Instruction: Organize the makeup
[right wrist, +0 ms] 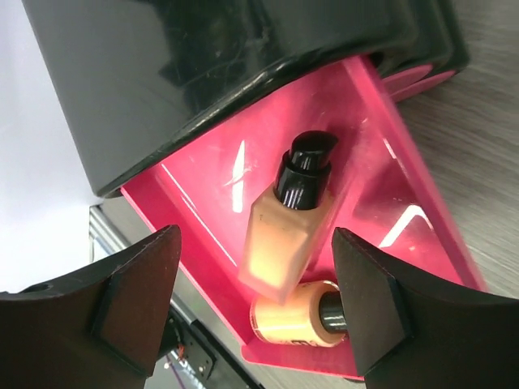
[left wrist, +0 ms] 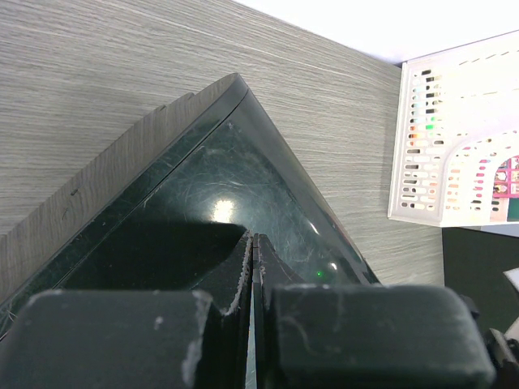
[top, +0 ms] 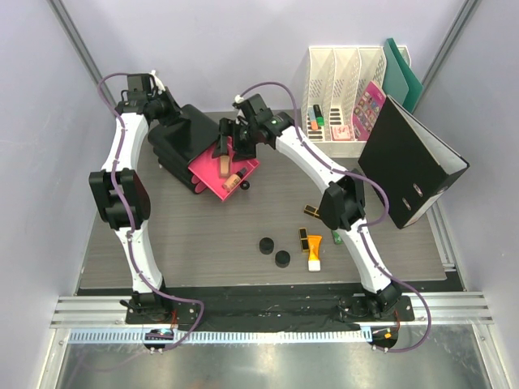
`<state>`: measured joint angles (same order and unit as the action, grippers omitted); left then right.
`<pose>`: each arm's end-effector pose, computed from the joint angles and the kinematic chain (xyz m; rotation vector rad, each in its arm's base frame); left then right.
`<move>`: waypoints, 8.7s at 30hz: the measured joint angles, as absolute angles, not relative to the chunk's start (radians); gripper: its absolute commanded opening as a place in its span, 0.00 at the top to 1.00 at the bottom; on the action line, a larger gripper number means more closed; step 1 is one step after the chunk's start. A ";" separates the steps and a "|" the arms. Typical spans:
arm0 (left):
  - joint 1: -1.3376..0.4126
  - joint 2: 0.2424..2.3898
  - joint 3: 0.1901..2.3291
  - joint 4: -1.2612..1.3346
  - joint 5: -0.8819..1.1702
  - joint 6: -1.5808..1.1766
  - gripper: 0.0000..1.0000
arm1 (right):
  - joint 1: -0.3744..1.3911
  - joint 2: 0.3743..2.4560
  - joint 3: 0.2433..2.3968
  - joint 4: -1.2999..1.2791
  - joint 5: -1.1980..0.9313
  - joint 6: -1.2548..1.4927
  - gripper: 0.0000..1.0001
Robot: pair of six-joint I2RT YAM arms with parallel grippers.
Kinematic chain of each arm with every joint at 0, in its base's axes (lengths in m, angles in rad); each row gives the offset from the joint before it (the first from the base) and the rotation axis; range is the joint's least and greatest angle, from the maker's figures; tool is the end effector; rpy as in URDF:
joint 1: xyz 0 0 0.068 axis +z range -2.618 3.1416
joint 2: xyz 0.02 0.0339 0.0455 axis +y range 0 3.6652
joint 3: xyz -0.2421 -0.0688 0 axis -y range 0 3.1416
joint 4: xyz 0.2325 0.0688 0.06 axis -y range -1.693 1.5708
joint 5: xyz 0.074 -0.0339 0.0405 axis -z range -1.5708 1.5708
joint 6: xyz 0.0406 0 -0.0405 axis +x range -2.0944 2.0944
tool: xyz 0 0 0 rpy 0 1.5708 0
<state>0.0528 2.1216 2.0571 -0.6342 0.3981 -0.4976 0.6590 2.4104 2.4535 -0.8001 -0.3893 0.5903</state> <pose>0.4681 0.0090 0.2930 -0.4144 2.2582 -0.6847 0.3946 0.3251 0.2685 -0.2986 2.4950 1.0314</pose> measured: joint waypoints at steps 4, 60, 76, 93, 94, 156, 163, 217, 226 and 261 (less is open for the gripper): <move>0.053 2.123 2.059 -0.636 0.398 -0.498 1.00 | 0.651 2.360 2.430 -0.813 -0.326 0.570 0.20; 0.055 2.123 2.048 -0.622 0.420 -0.490 1.00 | 0.570 1.824 1.074 -1.036 -0.163 0.520 0.99; 0.055 2.122 2.045 -0.620 0.421 -0.490 1.00 | 0.570 1.951 1.904 -1.201 -0.050 0.446 0.99; 0.059 2.120 2.039 -0.612 0.435 -0.490 1.00 | 0.621 2.289 2.440 -1.008 -0.325 0.569 0.99; 0.059 2.120 2.039 -0.612 0.436 -0.490 1.00 | 0.625 2.300 2.447 -0.996 -0.337 0.580 0.99; 0.060 2.128 2.049 -0.622 0.456 -0.488 1.00 | 0.472 1.993 1.753 -0.767 -0.365 0.708 0.99; 0.060 2.128 2.049 -0.622 0.458 -0.488 1.00 | 0.482 2.097 1.766 -0.741 -0.479 0.727 0.99; 0.057 2.117 2.039 -0.616 0.401 -0.459 1.00 | 0.521 2.127 1.577 0.010 -0.762 1.308 0.39; 0.057 2.119 2.045 -0.622 0.401 -0.450 1.00 | 0.517 2.125 1.564 0.009 -0.773 1.300 0.38; 0.057 2.116 2.029 -0.615 0.402 -0.430 1.00 | 0.547 2.357 1.377 0.873 -0.942 1.524 0.36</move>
